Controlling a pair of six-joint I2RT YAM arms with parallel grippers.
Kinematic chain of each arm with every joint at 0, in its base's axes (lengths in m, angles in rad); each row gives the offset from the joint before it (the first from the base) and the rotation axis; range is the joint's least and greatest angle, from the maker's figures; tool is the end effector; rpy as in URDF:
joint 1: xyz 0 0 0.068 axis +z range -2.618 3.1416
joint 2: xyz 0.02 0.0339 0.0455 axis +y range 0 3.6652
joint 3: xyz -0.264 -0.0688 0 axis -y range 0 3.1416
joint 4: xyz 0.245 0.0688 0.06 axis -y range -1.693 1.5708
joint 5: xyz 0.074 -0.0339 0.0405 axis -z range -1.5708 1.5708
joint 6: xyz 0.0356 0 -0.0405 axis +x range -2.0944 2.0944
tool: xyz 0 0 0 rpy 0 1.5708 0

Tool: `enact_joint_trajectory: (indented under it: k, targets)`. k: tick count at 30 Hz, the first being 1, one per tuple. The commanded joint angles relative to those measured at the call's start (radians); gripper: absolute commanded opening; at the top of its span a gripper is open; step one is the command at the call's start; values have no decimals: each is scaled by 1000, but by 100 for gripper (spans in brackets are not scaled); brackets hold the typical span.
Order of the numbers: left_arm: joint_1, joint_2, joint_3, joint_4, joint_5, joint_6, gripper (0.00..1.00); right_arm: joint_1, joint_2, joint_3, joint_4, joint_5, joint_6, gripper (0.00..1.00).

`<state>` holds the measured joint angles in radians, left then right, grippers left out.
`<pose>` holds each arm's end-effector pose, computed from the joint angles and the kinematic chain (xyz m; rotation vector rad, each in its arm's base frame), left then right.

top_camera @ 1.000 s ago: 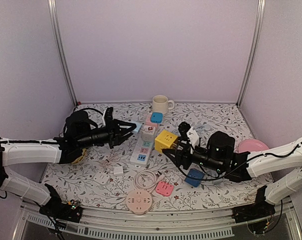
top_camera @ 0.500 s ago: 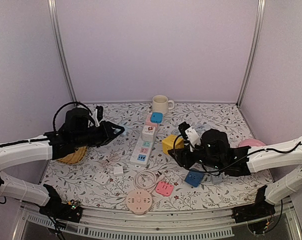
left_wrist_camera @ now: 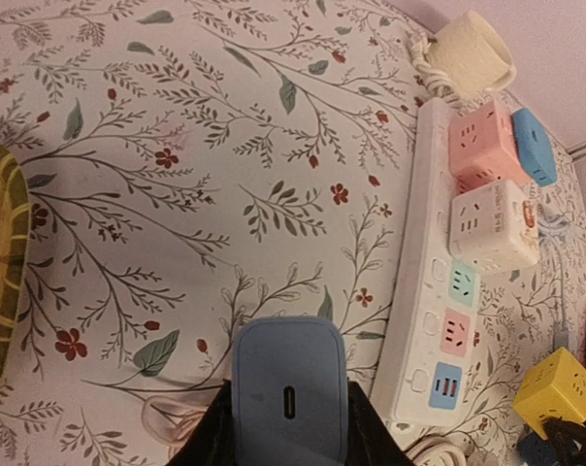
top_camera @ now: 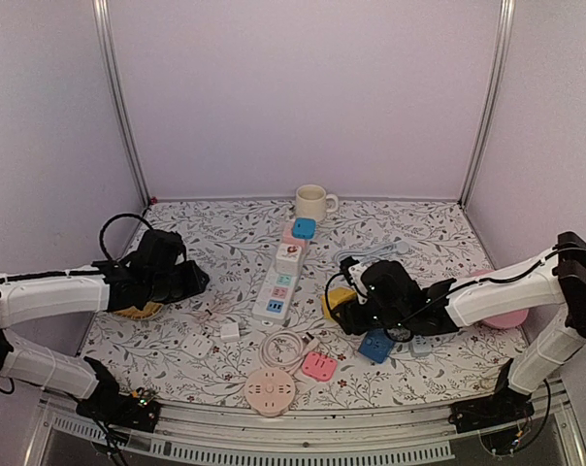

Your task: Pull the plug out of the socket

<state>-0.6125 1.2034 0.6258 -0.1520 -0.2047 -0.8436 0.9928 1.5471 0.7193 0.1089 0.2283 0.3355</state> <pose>0.2041 -0.1346 0.2038 -0.3758 2.3071 -0.5160 0.1736 0.2514 0.1660 -0.6298 2.2179 0.4361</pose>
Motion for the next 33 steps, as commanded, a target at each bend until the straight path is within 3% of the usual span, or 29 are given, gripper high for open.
enact_joint_trajectory:
  k: [1,17,20,24,30,33]
  targets:
    - [24,29,-33,-50,-70,4,13,-15,44,47,-29,18,65,4]
    - [26,18,-171,-67,-114,-114,23,-17,43,42,-38,2,85,34]
    - [25,3,-175,-71,-103,-127,34,-17,33,43,-39,-1,86,41]
    - [22,-55,-192,-103,-81,-174,55,-16,27,59,-50,-11,81,52]
    - [-16,-229,-343,-22,-22,-299,79,-24,29,105,-78,-24,47,71]
    - [-20,-242,-272,-85,-82,-249,90,-31,12,113,-81,-2,31,82]
